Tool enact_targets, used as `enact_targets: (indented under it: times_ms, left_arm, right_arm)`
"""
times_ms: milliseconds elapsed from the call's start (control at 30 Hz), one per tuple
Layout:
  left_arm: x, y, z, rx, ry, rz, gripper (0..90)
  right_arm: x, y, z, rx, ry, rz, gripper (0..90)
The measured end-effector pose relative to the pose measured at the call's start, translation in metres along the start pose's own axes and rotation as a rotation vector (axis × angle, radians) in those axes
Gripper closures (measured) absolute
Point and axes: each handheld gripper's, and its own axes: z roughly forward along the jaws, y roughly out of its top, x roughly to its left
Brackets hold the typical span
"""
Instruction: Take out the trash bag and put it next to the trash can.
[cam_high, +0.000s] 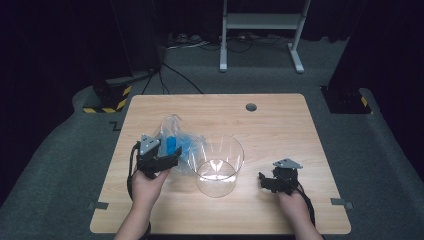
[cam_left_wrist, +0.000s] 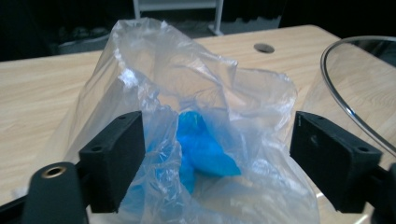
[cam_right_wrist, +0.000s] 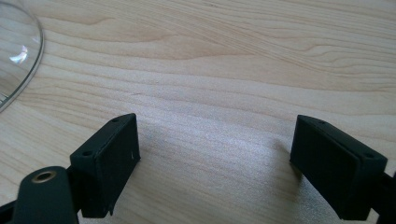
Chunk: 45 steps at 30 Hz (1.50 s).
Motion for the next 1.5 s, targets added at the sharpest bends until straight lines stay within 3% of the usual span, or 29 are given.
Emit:
enact_targets:
  times_ms: [67,100,133,300,433,467,500,533,567,633,700,733,767,800,833,867,933,967,1000,1033,1500]
  left_arm:
    - [0.0,0.001,-0.002,0.021,0.005,-0.006,19.2]
    - [-0.002,0.002,-0.004,0.044,0.007,0.009,19.2]
    - [-0.007,0.002,-0.012,0.063,0.022,0.056,15.0]
    - [-0.008,-0.006,-0.036,0.049,-0.004,0.049,14.9]
    - [-0.001,-0.025,-0.047,0.079,-0.005,0.087,13.1]
    - [0.005,-0.04,-0.045,0.113,-0.005,0.101,13.2]
    - [0.005,-0.04,-0.045,0.113,-0.005,0.101,13.2]
    - [0.01,-0.054,-0.038,0.147,-0.007,0.099,12.9]
    - [0.01,-0.054,-0.038,0.147,-0.007,0.099,12.8]
    - [0.015,-0.074,-0.029,0.193,-0.029,0.09,12.0]
    - [0.016,-0.081,-0.026,0.209,-0.041,0.094,13.1]
    - [0.016,-0.092,-0.021,0.237,-0.043,0.13,14.1]
    - [0.016,-0.092,-0.021,0.237,-0.043,0.13,14.1]
    - [0.015,-0.102,-0.012,0.278,-0.042,0.164,13.7]
    - [0.015,-0.102,-0.012,0.278,-0.042,0.164,13.3]
    - [0.013,-0.106,-0.004,0.307,-0.031,0.195,13.3]
    - [0.011,-0.113,0.007,0.335,-0.04,0.203,11.1]
    - [0.011,-0.113,0.007,0.335,-0.04,0.203,4.8]
    - [0.014,-0.114,0.013,0.344,-0.073,0.159,1.8]
    - [0.014,-0.114,0.013,0.344,-0.073,0.159,0.0]
    - [0.012,-0.113,0.017,0.341,-0.095,0.174,0.2]
  right_arm:
    - [0.0,0.0,0.0,-0.002,0.003,-0.001,15.5]
    - [0.0,0.0,0.0,-0.002,0.003,-0.001,15.5]
    - [0.0,0.0,0.001,-0.002,0.005,-0.003,15.4]
    - [0.0,0.001,0.001,-0.001,0.007,-0.01,15.4]
    - [0.0,0.001,0.001,-0.001,0.006,-0.009,15.4]
    - [0.0,0.001,0.001,-0.001,0.006,-0.009,15.3]
    - [0.0,0.001,0.001,-0.001,0.006,-0.009,15.3]
    - [0.0,0.001,0.001,-0.003,0.006,-0.008,15.2]
    - [0.0,0.001,0.001,-0.003,0.006,-0.008,15.2]
    - [0.0,0.001,0.001,-0.001,0.006,-0.005,15.2]
    - [0.0,0.001,0.001,-0.001,0.006,-0.007,15.2]
    - [0.0,0.001,0.001,0.0,0.007,-0.007,15.2]
    - [0.0,0.001,0.002,-0.001,0.01,-0.008,15.2]
    - [0.0,0.001,0.002,-0.001,0.01,-0.006,15.2]
    - [0.0,0.001,0.002,-0.001,0.01,-0.008,15.2]
    - [0.0,0.001,0.002,-0.002,0.01,-0.01,15.2]
    - [0.001,0.001,0.001,-0.001,0.003,-0.005,15.4]
    - [0.002,0.001,0.001,-0.002,0.001,-0.002,15.5]
    - [0.002,0.001,0.001,-0.002,-0.003,-0.004,15.6]
    - [0.002,0.001,0.001,-0.002,-0.003,-0.004,15.6]
    - [0.003,0.001,0.002,0.0,-0.002,0.0,14.9]
